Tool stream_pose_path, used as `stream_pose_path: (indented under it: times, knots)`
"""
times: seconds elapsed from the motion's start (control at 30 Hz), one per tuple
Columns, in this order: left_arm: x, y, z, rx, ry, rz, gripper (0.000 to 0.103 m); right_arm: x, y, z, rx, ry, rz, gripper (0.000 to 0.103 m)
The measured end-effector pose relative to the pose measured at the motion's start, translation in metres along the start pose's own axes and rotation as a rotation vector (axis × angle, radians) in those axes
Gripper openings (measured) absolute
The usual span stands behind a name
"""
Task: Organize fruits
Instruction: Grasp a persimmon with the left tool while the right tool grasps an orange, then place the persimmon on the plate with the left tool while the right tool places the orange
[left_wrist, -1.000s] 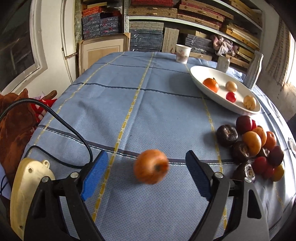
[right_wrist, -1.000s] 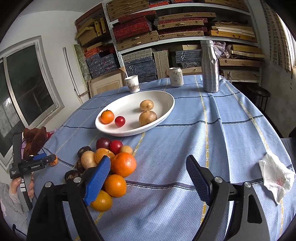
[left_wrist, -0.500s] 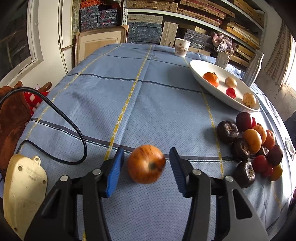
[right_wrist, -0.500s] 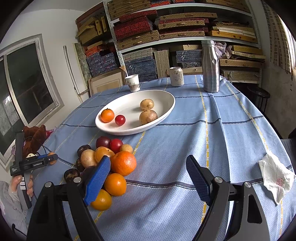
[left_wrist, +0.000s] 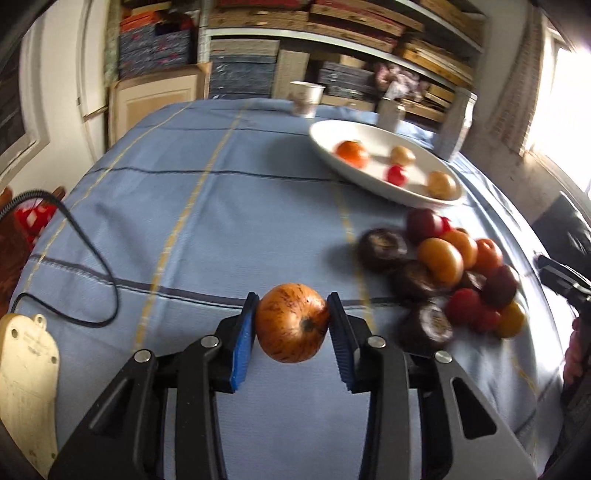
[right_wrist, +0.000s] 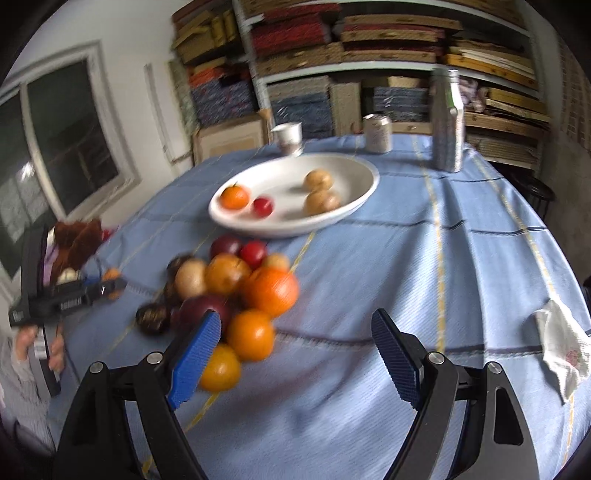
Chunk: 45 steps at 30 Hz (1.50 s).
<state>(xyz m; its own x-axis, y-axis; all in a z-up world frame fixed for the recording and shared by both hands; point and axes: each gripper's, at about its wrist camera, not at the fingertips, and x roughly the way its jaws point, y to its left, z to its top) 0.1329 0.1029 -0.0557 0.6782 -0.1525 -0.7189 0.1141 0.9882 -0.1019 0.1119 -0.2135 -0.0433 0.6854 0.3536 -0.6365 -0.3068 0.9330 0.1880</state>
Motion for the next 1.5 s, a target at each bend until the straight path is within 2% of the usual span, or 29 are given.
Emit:
stream_pose_path:
  times: [0.1, 0.2, 0.33, 0.53, 0.8, 1.03, 1.2, 1.37, 1.5]
  knots:
    - [-0.001, -0.012, -0.002, 0.017, 0.0, -0.047, 0.037, -0.002, 0.018, -0.009, -0.07, 0.025, 0.038, 0.081]
    - [0.0, -0.019, -0.002, 0.035, 0.001, -0.057, 0.037, -0.006, 0.029, -0.013, -0.11, 0.034, 0.072, 0.076]
    - [0.002, -0.017, -0.001, 0.018, 0.005, -0.065, 0.037, 0.003, 0.039, -0.014, -0.135, 0.091, 0.102, 0.05]
    - [0.002, -0.017, -0.002, 0.026, 0.008, -0.065, 0.037, 0.017, 0.052, -0.018, -0.162, 0.166, 0.113, 0.046]
    - [0.007, -0.019, -0.004, 0.037, 0.026, -0.073, 0.037, 0.034, 0.039, -0.016, -0.055, 0.237, 0.164, 0.039]
    - [0.013, -0.018, -0.005, 0.031, 0.056, -0.098, 0.037, 0.031, 0.033, -0.014, -0.013, 0.213, 0.198, 0.037]
    - [0.006, -0.023, -0.002, 0.043, 0.032, -0.096, 0.037, 0.016, 0.024, -0.012, 0.007, 0.144, 0.188, 0.037]
    - [-0.015, -0.039, 0.03, 0.078, -0.034, -0.079, 0.037, -0.011, 0.01, -0.001, 0.025, 0.08, 0.15, 0.037]
    - [-0.036, -0.063, 0.074, 0.132, -0.114, -0.076, 0.037, -0.043, 0.0, 0.036, 0.001, -0.013, 0.08, 0.037]
